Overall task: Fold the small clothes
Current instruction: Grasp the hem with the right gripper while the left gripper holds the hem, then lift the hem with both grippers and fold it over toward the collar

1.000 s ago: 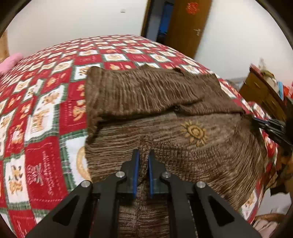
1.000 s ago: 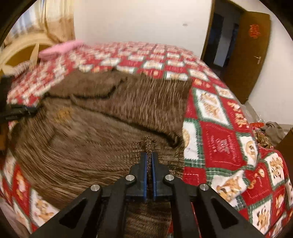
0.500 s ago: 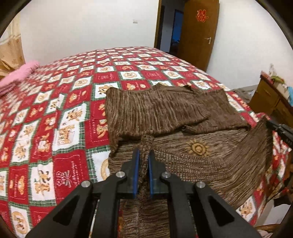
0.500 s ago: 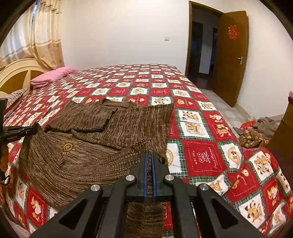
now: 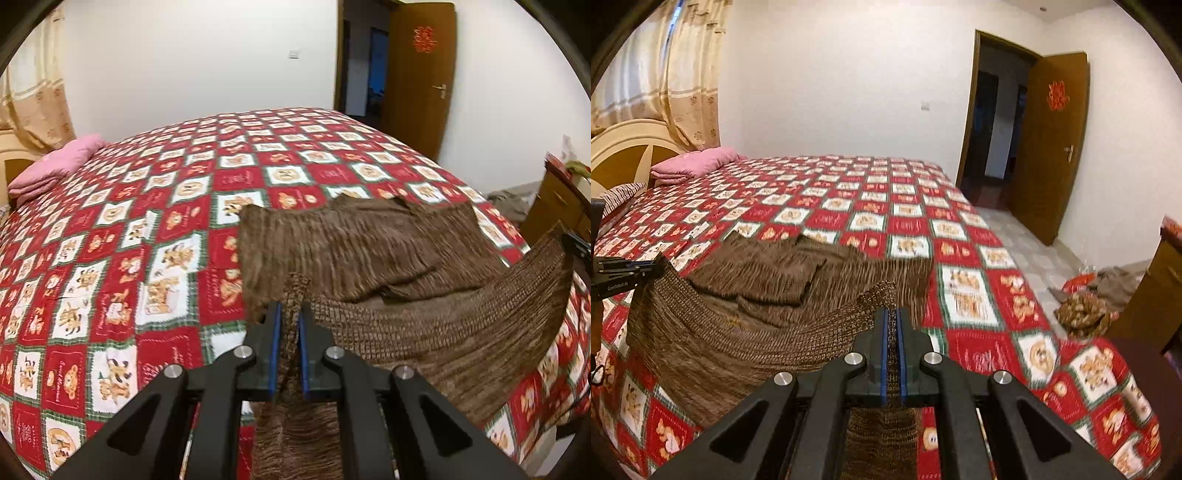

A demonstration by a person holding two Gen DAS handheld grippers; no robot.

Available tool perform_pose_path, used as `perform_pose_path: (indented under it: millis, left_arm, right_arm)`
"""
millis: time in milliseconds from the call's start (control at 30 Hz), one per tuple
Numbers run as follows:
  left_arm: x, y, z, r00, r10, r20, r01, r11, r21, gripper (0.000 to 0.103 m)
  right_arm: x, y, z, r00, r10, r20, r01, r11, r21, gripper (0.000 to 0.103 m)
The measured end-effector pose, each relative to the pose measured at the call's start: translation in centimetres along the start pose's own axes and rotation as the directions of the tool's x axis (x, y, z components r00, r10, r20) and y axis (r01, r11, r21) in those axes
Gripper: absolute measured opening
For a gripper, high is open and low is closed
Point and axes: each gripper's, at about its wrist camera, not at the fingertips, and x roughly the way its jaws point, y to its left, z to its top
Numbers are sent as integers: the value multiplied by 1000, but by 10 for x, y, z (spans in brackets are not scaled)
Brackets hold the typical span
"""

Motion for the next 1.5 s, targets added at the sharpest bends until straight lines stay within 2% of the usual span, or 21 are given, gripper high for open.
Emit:
perform_pose_path:
  millis: [200, 533, 700, 967, 1233, 1400, 1500]
  left_arm:
    - [5, 13, 16, 1000, 26, 7, -26, 997, -79, 8]
    - [10, 24, 41, 996, 72, 48, -66, 991, -116, 8]
    - [25, 33, 56, 996, 78, 43, -71, 986, -153, 8]
    - [59, 44, 79, 996, 90, 21, -84, 978, -192, 8]
    - [101, 38, 103, 996, 94, 3, -91, 978, -187, 8]
    - [130, 33, 114, 995, 96, -18, -98, 978, -186, 8]
    - [151, 26, 118, 994, 105, -32, -109, 981, -163, 8]
  right_arm:
    - [10, 6, 21, 1000, -7, 27, 8, 1000, -29, 4]
    - [30, 4, 50, 996, -52, 74, 56, 996, -63, 3]
    - [48, 1, 60, 993, -87, 80, 93, 993, -76, 3]
    - [88, -6, 64, 991, -125, 42, 128, 988, -88, 3]
    - [134, -19, 70, 985, -172, 3, 171, 982, -74, 3]
    - [166, -31, 66, 976, -213, -36, 211, 976, -55, 3]
    - [190, -41, 55, 963, -259, -79, 256, 965, -47, 3]
